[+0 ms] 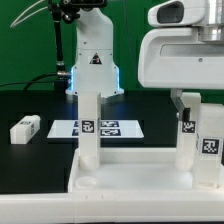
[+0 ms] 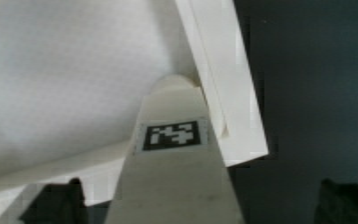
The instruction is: Assemble desk
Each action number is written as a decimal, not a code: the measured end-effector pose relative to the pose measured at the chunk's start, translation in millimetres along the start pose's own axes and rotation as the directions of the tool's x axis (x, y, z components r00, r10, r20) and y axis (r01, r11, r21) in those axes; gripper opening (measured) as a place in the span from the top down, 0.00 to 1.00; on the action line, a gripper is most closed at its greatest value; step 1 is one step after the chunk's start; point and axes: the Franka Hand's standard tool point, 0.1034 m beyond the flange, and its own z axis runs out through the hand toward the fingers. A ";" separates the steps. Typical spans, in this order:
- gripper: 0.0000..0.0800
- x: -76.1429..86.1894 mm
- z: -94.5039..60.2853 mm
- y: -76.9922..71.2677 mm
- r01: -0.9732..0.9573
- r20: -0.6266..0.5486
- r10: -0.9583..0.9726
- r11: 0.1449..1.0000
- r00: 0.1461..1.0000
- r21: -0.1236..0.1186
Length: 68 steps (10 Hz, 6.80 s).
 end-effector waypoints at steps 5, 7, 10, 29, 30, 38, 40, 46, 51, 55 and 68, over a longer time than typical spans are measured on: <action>0.64 0.5 0.1 1.7 -0.191 0.001 0.191 0.982 0.982 0.000; 0.64 0.6 0.4 1.9 -0.365 0.001 0.365 0.931 0.931 0.001; 0.64 -0.3 1.4 0.4 -0.741 0.018 0.741 0.671 0.671 0.007; 0.19 3.6 0.6 -1.7 -0.038 0.032 0.037 0.998 0.999 0.046; 0.19 6.6 0.7 -1.0 0.057 0.023 -0.059 0.997 0.998 0.046; 0.63 8.1 2.3 6.0 -0.473 0.039 0.472 0.881 0.881 0.019; 0.63 4.2 3.1 3.2 -0.735 0.059 0.734 0.678 0.677 0.001; 0.51 6.8 6.0 9.6 -0.986 0.200 0.966 0.165 0.162 0.000; 0.19 3.3 7.5 13.8 -0.710 0.178 0.691 0.700 0.700 0.074; 0.19 9.8 5.5 19.0 -0.309 0.080 0.302 0.946 0.950 0.101; 0.63 10.6 1.1 14.6 -0.809 0.127 0.801 0.587 0.585 0.024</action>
Offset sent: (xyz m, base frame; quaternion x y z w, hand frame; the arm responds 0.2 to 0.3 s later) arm 0.0000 0.0000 0.0000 0.0000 0.0000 0.0650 0.9979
